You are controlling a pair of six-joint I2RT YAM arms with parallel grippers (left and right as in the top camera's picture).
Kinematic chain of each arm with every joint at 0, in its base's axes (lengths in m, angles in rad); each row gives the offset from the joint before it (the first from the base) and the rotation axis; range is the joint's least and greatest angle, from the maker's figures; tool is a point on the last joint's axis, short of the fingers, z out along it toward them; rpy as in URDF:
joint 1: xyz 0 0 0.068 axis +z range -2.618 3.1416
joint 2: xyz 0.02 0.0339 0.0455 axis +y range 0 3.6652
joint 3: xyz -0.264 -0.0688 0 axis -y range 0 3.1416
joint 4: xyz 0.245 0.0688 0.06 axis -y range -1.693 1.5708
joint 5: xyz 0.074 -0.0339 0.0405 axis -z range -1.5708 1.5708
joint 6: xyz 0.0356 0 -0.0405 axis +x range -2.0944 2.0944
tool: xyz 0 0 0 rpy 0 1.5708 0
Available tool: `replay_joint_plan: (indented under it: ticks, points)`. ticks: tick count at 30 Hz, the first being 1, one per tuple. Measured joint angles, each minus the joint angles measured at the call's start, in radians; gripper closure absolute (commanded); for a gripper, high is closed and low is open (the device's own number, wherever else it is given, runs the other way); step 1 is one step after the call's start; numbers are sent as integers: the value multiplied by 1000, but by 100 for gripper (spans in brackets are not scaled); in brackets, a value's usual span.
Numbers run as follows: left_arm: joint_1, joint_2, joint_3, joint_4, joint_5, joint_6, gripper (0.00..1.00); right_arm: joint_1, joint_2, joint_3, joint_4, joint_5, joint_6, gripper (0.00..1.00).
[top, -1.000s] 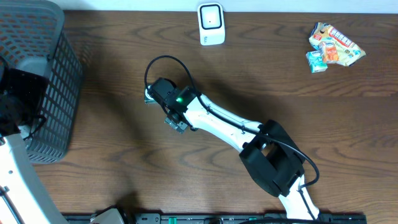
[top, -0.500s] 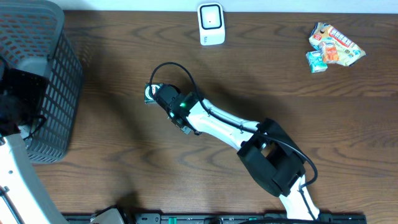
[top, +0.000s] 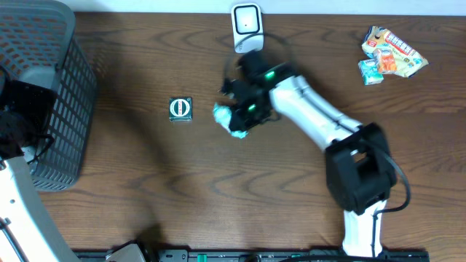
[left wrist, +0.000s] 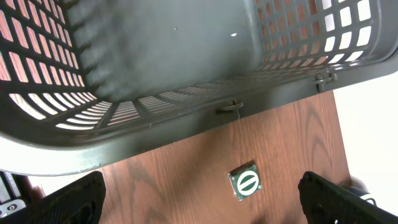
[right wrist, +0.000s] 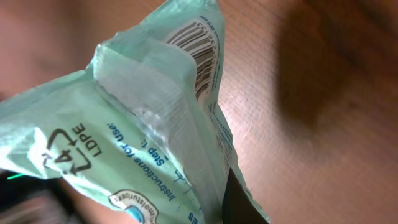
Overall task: Scan the item barcode
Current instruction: 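Drag the green pack rightward and set it down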
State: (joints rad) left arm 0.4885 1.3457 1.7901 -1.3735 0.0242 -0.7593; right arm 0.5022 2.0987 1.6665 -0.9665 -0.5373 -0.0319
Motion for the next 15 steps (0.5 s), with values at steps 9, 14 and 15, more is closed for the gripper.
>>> replay_joint_plan:
  ticks: [9, 14, 15]
  points:
    - [0, 0, 0, 0, 0, 0, 2, -206, -1, -70, -67, -396, -54, 98]
    - [0, 0, 0, 0, 0, 0, 2, -227, -2, -231, -35, -494, -61, 99]
    - [0, 0, 0, 0, 0, 0, 2, -230, -2, -266, -16, -504, -58, 99]
